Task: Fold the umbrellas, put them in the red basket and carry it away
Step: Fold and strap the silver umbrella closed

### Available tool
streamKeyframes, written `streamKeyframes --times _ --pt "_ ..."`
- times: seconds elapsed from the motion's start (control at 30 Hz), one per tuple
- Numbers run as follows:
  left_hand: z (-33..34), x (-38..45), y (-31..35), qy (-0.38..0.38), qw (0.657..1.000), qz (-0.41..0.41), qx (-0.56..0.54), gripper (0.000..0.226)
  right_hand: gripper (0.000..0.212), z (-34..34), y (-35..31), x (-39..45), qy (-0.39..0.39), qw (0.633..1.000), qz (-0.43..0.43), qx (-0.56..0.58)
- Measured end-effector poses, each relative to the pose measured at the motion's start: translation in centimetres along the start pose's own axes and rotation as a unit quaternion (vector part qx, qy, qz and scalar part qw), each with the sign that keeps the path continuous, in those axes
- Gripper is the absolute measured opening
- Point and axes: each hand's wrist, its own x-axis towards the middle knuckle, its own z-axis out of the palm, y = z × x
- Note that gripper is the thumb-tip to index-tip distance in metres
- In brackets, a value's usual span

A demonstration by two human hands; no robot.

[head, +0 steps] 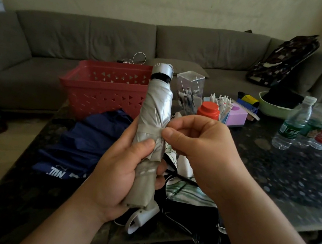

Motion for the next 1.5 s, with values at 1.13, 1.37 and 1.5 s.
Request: streamKeyframes --times 1.13,1.37,1.5 --pt "0.1 -0.7 0.1 -0.126 0.979 -0.051 -0.154 0.076 0.063 -1.4 2.7 1.1 -0.255 0.951 0.040 0.171" --pt "0.3 -0.3 1.5 -0.040 0.993 -0.107 0.025 0.042 0.047 -1.0 2.5 1.5 -0.134 0.980 0.001 0.148" --pt "0.5 -0.5 1.4 -0.029 0.994 -0.088 0.061 0.054 0.037 -0.7 2.5 1.4 -0.100 0.979 0.034 0.174"
